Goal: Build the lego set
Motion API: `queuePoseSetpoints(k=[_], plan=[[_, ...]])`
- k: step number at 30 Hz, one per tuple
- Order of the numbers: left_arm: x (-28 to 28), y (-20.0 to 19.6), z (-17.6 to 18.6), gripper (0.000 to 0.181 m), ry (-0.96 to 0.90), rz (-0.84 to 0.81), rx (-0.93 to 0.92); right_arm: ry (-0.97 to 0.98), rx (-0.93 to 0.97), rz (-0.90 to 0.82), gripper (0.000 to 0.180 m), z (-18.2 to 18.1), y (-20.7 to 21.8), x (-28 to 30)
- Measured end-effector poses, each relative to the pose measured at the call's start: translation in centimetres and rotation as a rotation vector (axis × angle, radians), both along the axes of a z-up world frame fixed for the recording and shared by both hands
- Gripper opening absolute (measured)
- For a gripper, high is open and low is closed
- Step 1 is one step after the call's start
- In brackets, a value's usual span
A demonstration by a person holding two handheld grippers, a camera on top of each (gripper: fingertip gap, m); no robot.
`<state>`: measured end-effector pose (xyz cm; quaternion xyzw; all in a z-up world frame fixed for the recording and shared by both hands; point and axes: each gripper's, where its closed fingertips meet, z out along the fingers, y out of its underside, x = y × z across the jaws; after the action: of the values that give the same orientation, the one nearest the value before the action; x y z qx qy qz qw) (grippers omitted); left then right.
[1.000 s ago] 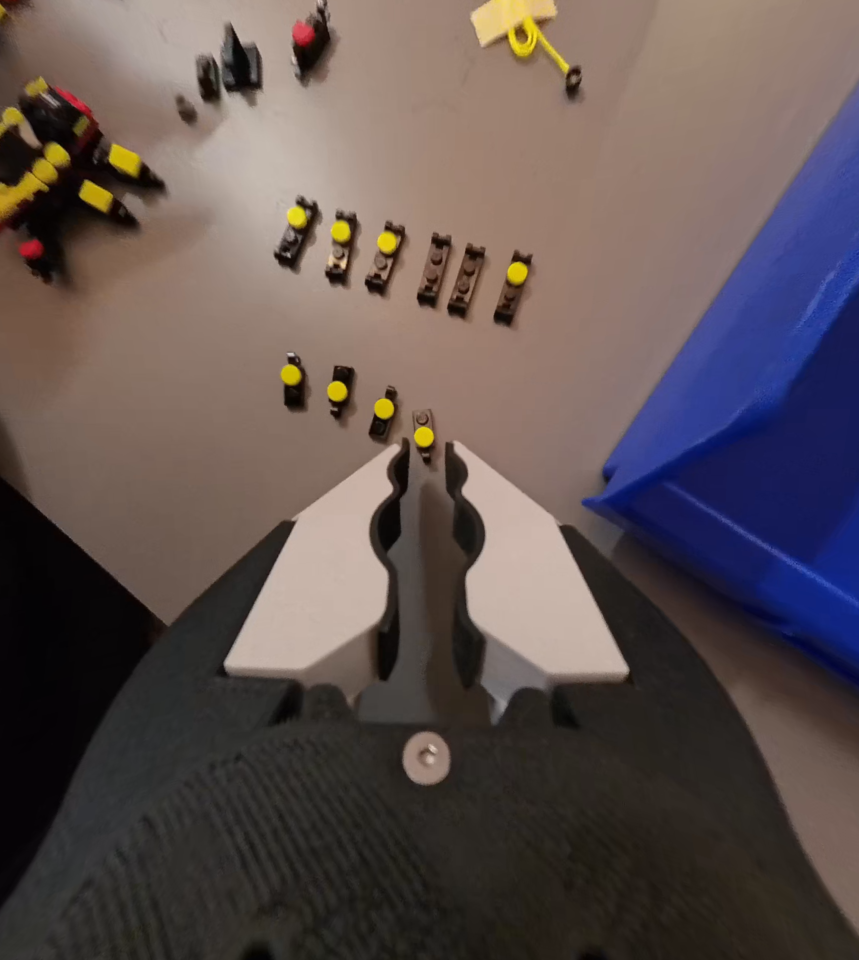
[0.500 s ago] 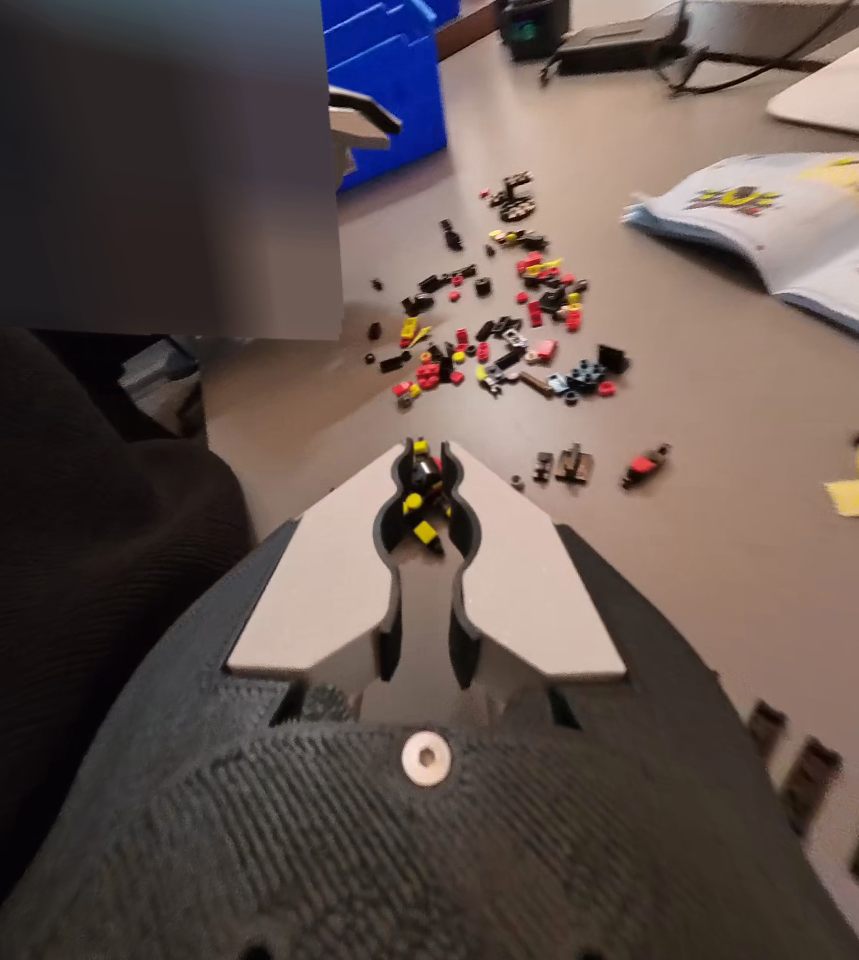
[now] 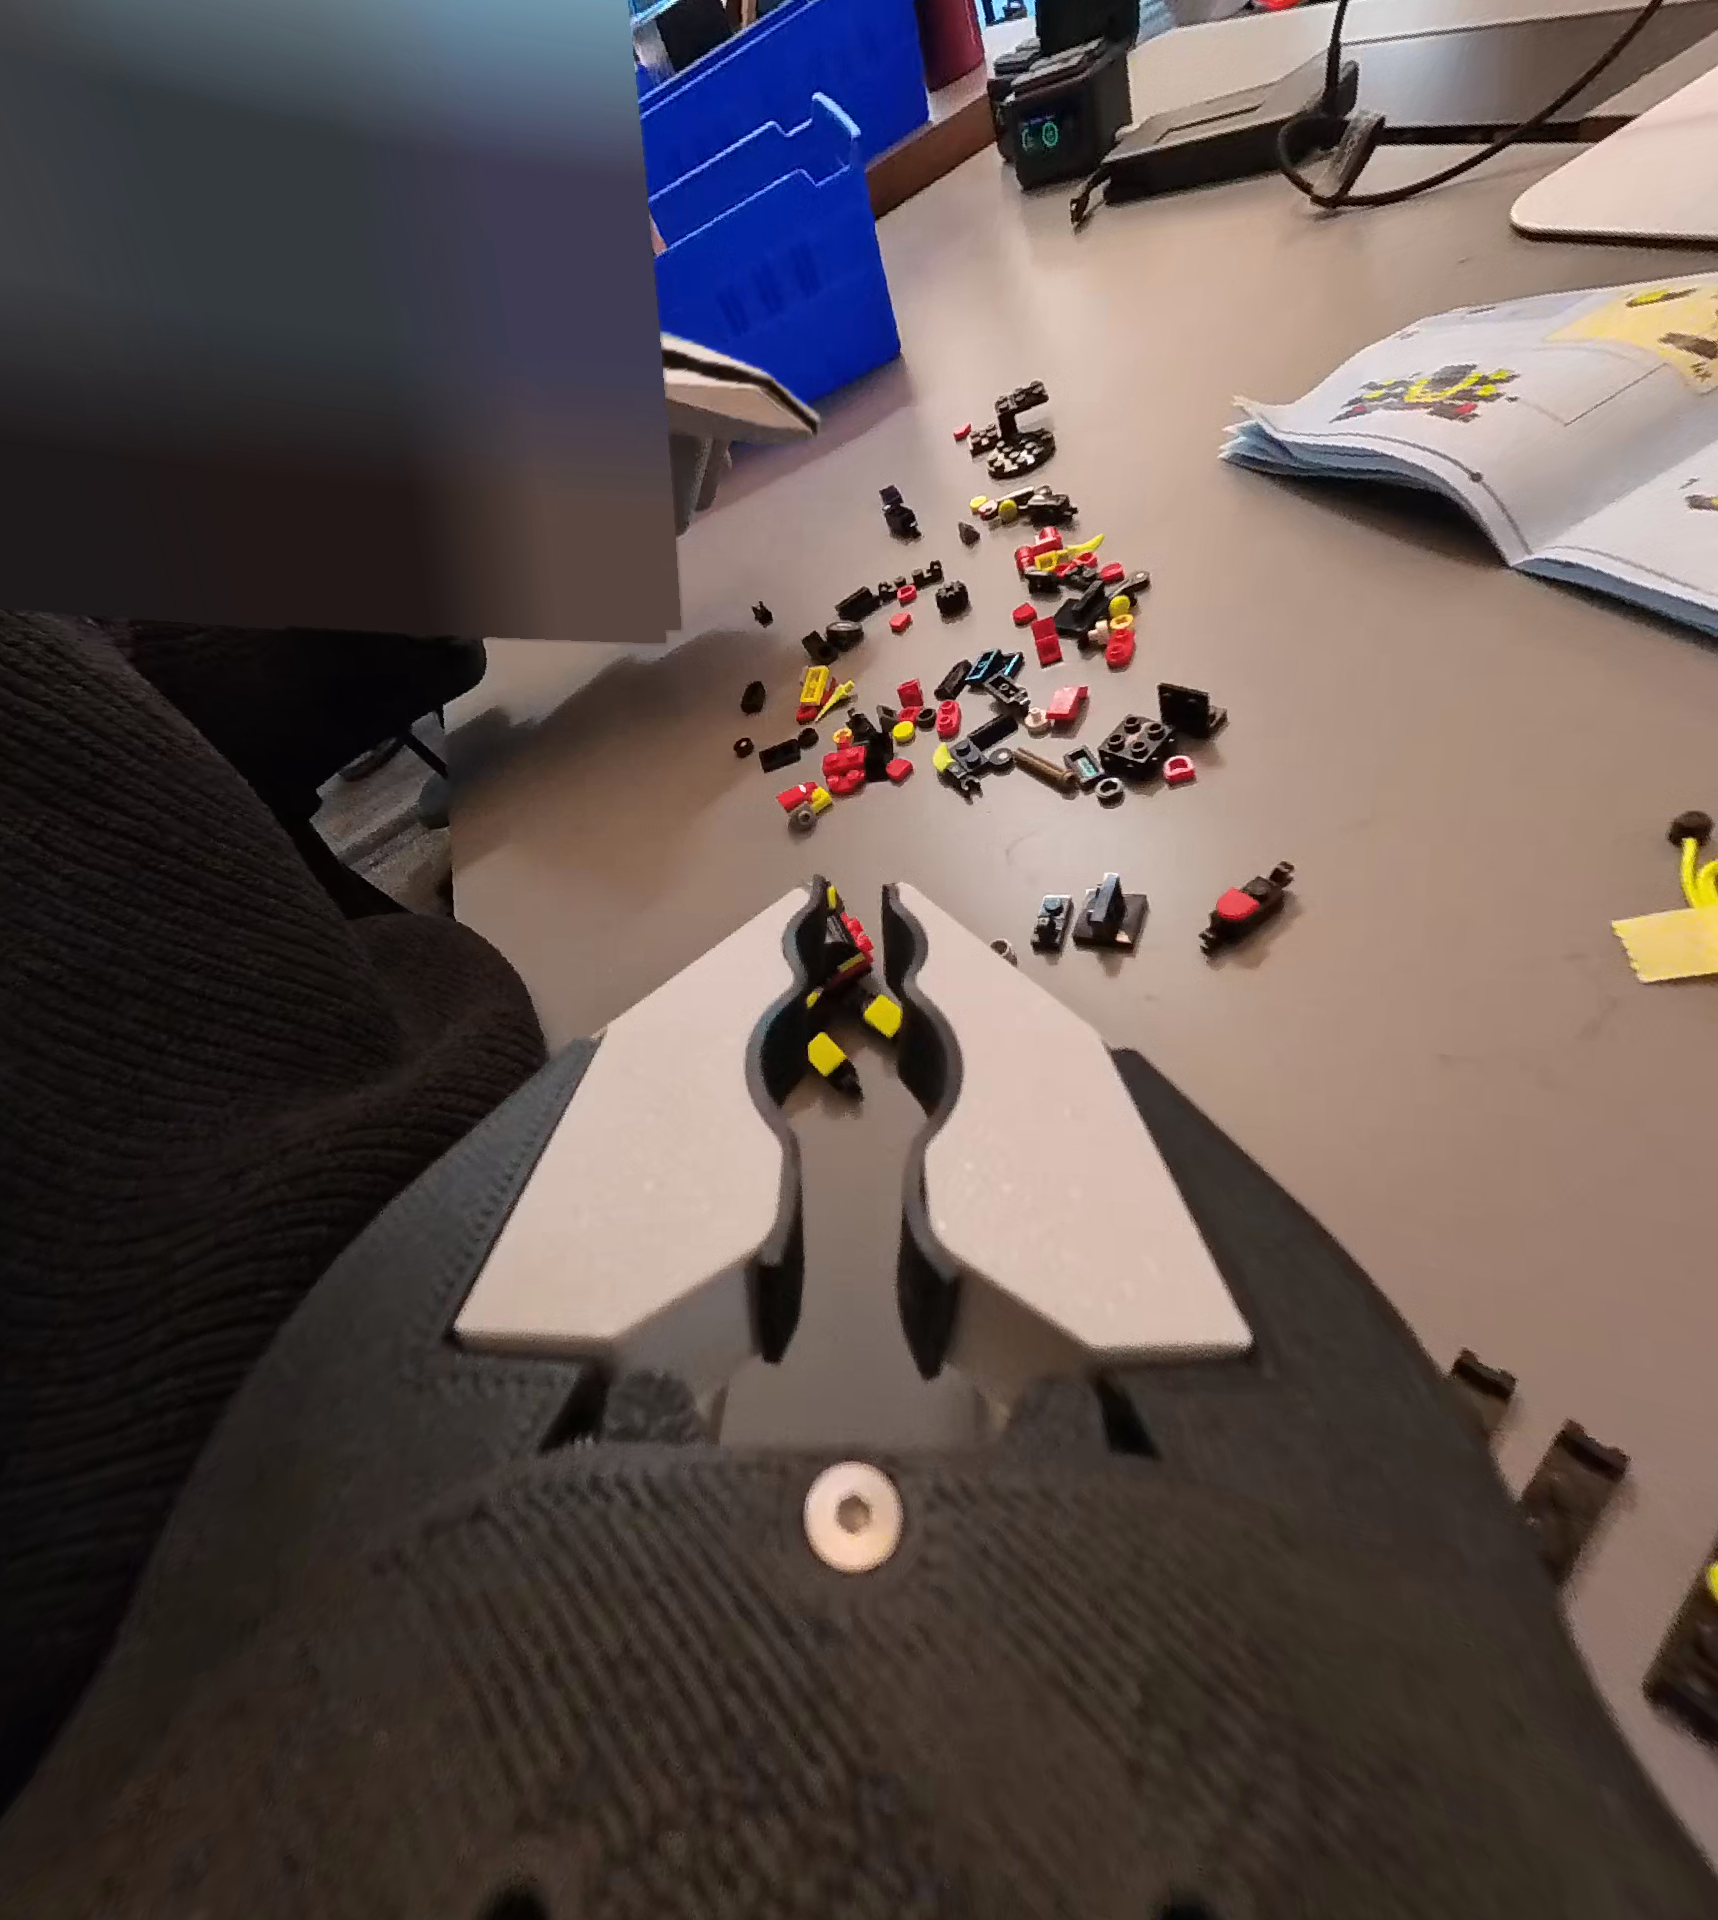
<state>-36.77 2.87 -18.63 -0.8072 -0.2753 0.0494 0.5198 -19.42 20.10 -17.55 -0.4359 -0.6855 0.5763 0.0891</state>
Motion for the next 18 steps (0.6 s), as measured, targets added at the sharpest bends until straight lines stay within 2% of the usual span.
queuePoseSetpoints(k=[5, 9, 13, 18], plan=[[0.5, 0.2, -1.3, 0.002, -0.055, -0.025, -0.044, -0.002, 0.016, -0.002, 0.008, -0.3, 0.0, -0.1], [3.7, 1.9, -1.6, 0.0, -0.096, -0.219, -0.04, -0.014, 0.015, 0.002, 0.009, -0.4, -0.1, -0.1], [7.3, 3.1, -3.3, 0.0, -0.068, -0.407, -0.163, -0.015, 0.015, -0.002, 0.009, -0.5, 0.1, -0.1], [8.6, 3.4, -4.8, 0.007, -0.008, -0.473, -0.268, -0.02, 0.002, -0.001, 0.01, -0.4, 0.1, -0.1]])
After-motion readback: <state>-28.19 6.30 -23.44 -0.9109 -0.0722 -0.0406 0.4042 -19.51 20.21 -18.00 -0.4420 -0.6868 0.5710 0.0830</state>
